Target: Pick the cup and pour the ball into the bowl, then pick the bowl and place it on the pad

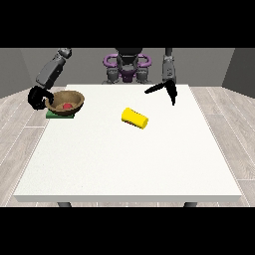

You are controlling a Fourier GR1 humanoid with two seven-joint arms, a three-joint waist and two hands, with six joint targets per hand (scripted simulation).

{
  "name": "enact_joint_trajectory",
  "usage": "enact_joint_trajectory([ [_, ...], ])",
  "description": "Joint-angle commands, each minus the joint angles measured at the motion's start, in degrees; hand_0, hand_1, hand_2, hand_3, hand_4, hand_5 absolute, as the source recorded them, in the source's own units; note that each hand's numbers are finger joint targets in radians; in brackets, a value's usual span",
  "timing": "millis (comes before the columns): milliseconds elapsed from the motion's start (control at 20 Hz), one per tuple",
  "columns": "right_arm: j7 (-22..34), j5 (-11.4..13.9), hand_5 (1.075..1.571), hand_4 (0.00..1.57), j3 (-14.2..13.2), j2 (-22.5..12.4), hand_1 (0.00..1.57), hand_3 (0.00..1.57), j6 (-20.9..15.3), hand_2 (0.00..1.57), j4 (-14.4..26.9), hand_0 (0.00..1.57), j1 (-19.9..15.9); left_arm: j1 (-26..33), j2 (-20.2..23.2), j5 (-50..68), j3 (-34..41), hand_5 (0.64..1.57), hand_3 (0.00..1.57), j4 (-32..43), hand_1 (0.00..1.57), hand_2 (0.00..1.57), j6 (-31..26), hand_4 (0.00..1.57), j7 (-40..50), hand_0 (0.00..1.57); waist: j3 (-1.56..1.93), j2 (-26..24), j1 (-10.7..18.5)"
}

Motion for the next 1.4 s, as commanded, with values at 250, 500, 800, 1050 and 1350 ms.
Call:
enact_joint_trajectory([
  [250, -4.1, 2.0, 1.571, 1.03, -0.3, -6.2, 1.57, 0.34, 1.8, 1.57, 4.9, 1.57, -3.9, 1.1, -0.7, -3.1, -3.1, 1.564, 0.00, -11.6, 0.00, 0.00, 1.6, 0.00, 6.7, 0.00, 0.01, 4.5, -0.6],
  [500, -1.3, -0.5, 1.568, 0.91, -1.9, -5.7, 1.57, 0.00, 5.1, 1.57, 7.1, 1.57, -3.9, 4.8, -0.7, -1.7, -2.6, 1.564, 0.00, -11.8, 0.00, 0.00, 0.7, 0.00, 5.7, 0.00, -0.07, 1.5, -1.7],
  [800, 1.3, -0.3, 1.570, 0.74, -1.6, -6.7, 1.57, 0.49, 5.0, 1.57, 8.7, 1.57, -3.3, 6.1, 1.6, 1.6, -1.3, 1.566, 0.00, -14.2, 0.00, 0.00, -3.7, 0.00, 8.4, 0.00, -0.08, -0.8, -0.3],
  [1050, -2.3, 2.4, 1.570, 0.71, 0.7, -5.1, 1.57, 0.93, 3.5, 1.57, 8.3, 1.57, -2.1, 5.9, 0.7, 0.6, -2.7, 1.566, 0.00, -19.0, 0.00, 0.00, -2.9, 0.00, 10.3, 0.00, -0.03, 1.0, 0.0],
  [1350, 1.5, 4.4, 1.535, 0.59, 2.0, -6.3, 1.57, 1.57, -0.8, 1.57, 10.3, 1.57, -1.8, 5.3, 0.2, 0.5, -3.1, 1.565, 0.00, -19.5, 0.00, 0.00, -3.2, 0.00, 13.0, 0.00, -0.06, 0.0, -0.6],
])
